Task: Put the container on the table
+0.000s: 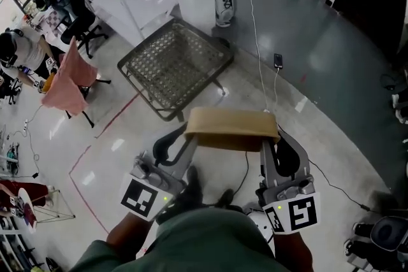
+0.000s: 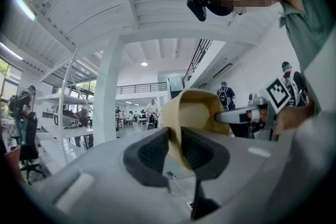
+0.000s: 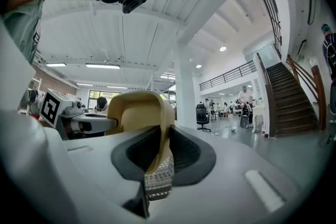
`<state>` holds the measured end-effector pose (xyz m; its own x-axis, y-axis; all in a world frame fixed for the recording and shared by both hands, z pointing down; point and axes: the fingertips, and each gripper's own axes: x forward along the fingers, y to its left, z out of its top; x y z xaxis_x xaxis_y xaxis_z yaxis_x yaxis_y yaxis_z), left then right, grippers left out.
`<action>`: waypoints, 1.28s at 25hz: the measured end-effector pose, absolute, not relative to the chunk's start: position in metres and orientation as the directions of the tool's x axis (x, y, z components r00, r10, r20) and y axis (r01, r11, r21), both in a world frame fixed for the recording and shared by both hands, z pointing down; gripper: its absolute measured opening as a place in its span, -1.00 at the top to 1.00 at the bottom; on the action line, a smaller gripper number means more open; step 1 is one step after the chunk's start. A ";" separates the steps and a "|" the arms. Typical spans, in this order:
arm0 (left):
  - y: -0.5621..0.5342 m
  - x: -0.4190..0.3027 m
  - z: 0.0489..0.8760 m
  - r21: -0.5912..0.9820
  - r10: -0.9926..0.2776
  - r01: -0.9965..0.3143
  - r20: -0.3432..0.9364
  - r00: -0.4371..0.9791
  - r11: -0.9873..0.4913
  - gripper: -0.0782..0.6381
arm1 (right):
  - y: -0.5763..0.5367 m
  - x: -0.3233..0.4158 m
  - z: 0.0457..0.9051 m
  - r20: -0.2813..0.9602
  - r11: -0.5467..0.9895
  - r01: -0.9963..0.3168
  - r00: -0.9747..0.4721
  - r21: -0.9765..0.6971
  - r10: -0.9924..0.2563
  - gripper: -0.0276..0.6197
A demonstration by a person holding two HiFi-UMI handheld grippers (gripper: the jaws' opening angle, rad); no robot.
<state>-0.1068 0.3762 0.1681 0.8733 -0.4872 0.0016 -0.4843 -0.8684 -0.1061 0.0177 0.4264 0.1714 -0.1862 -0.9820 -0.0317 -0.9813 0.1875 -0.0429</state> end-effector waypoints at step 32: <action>0.193 -0.151 0.173 -0.042 -0.344 -0.346 -0.046 0.938 -0.937 0.58 | 0.258 -0.033 0.167 0.029 0.060 -0.998 -0.060 0.018 -0.998 0.73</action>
